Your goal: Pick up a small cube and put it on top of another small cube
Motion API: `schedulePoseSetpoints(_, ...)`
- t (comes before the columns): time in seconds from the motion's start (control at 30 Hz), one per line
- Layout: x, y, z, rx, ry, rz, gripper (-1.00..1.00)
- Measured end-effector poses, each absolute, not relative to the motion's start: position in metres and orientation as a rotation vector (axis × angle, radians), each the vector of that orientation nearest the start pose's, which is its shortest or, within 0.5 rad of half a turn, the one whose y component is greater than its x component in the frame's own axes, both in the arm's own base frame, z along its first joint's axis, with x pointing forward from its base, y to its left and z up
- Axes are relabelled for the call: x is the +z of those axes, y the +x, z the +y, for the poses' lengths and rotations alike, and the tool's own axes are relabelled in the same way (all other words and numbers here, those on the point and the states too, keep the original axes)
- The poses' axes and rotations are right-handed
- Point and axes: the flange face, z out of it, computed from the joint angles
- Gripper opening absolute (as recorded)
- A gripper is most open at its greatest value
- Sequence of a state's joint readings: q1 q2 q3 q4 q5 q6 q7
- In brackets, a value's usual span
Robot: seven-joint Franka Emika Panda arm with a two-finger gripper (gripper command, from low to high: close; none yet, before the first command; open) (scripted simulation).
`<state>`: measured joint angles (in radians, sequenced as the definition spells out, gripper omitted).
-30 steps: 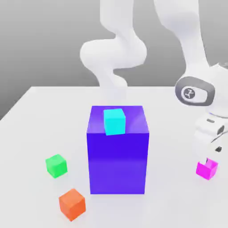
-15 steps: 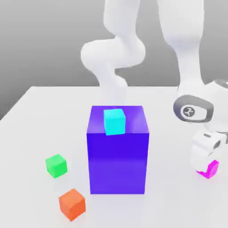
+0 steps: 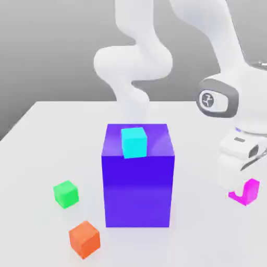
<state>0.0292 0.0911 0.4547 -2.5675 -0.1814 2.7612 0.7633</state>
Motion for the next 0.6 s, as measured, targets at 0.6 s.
schedulePoseSetpoints(0.6, 0.321, 0.412, -0.13, -0.37, -3.008, 0.728, -1.0)
